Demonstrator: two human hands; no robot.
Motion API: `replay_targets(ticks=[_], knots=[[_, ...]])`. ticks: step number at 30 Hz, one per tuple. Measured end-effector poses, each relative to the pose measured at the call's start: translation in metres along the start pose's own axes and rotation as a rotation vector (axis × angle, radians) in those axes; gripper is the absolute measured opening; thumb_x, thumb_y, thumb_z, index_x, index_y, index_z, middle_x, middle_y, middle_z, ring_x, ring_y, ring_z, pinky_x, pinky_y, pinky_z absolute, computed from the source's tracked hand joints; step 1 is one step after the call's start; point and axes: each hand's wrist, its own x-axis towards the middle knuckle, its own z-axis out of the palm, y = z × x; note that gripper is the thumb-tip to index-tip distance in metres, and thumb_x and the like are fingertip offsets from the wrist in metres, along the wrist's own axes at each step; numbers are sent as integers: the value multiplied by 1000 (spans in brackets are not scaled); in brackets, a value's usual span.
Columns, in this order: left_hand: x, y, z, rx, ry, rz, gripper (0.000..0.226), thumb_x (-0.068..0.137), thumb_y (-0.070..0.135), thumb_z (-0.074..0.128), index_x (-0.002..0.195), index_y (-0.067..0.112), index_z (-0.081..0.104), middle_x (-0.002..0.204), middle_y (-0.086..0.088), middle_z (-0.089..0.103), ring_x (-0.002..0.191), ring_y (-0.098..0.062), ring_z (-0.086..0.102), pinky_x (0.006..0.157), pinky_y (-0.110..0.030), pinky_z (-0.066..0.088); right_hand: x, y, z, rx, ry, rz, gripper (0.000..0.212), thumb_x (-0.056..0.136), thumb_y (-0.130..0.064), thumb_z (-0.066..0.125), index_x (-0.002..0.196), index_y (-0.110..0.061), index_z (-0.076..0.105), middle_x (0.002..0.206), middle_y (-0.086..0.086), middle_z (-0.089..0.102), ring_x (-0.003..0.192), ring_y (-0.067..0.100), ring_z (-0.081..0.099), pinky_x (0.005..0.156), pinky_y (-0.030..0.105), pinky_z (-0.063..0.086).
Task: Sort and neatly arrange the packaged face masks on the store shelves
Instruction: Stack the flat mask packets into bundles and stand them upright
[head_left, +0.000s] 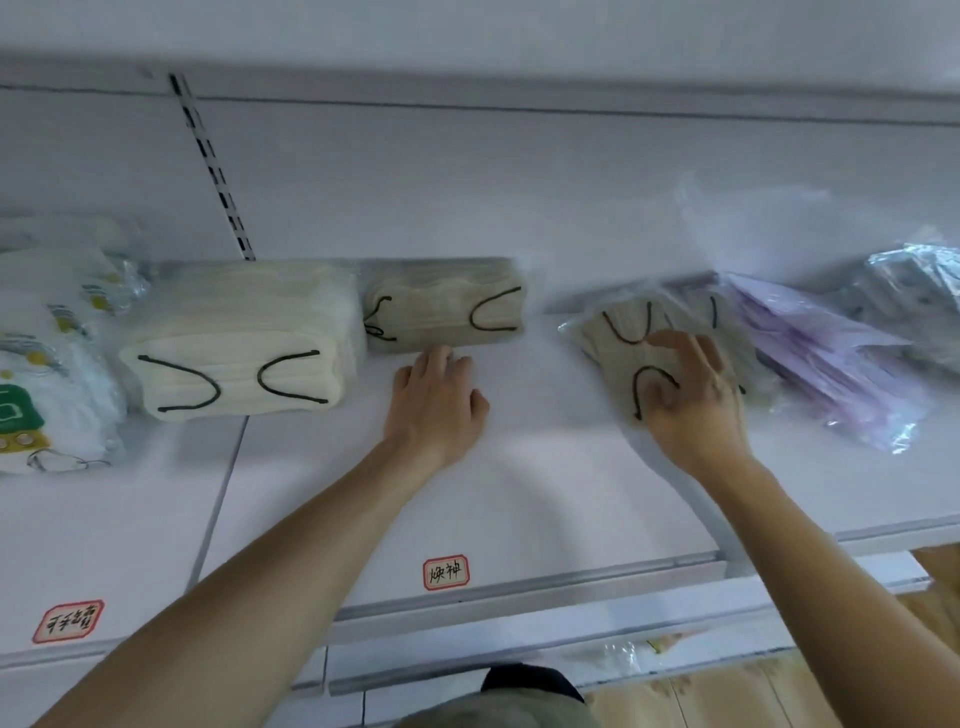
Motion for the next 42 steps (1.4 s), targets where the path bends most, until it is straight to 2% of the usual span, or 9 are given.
replay_targets(ticks=[7,12,15,17,20,25,30,36,42], knots=[[11,96,24,70,-303,144,86,99,70,24,162,13,13,170,-13,1,158,-30,-3,119,-68,2,-14,44,-3,-249,18,166,33,86,-31,54,112,-14,64,115,15,60,104,41,54,85,47,44],[42,141,35,-116,-347,315,80,93,79,21,159,34,24,167,-8,14,156,-23,3,121,-66,3,-11,36,-5,-190,-19,275,43,84,-36,54,121,-15,62,123,14,61,111,40,54,92,48,45],[46,168,39,-252,-355,215,88,89,82,12,159,30,29,167,-12,16,156,-28,3,118,-68,-9,-9,46,-5,-104,0,299,47,84,-32,48,120,-7,63,120,18,65,110,41,56,96,46,43],[50,186,32,-513,-321,44,78,97,74,17,137,19,56,148,-13,48,148,-26,29,121,-64,-7,-6,46,-7,-45,30,323,45,85,-27,45,118,-3,64,116,19,67,108,40,57,97,45,42],[62,204,24,-801,-271,-196,56,91,63,40,111,17,65,115,-5,70,126,-26,56,121,-54,9,-6,41,-9,40,7,326,47,84,-24,42,123,-5,62,121,17,65,113,36,54,101,43,40],[73,215,33,-683,-174,-257,59,83,71,54,117,23,61,116,-2,72,116,-31,63,106,-43,39,-5,50,-28,352,43,543,60,76,-22,43,133,-13,58,129,5,65,114,18,56,94,27,39],[85,226,30,-689,-172,-386,63,76,69,70,112,19,63,110,0,71,106,-27,67,99,-42,51,-6,52,-34,505,46,560,58,74,-19,44,130,-19,60,124,-3,66,110,13,58,98,32,46],[55,189,28,-1160,112,-426,19,85,25,84,99,16,76,96,-2,79,85,-11,74,76,-27,59,-8,65,-34,634,61,571,44,78,-23,50,121,-27,58,111,-14,67,106,11,60,94,27,44],[10,187,30,-1608,133,-580,17,94,-1,66,109,5,72,106,-10,78,101,-24,75,94,-41,57,-8,70,-29,642,9,502,33,89,-18,59,122,-19,61,117,-4,66,106,8,59,93,21,44]])
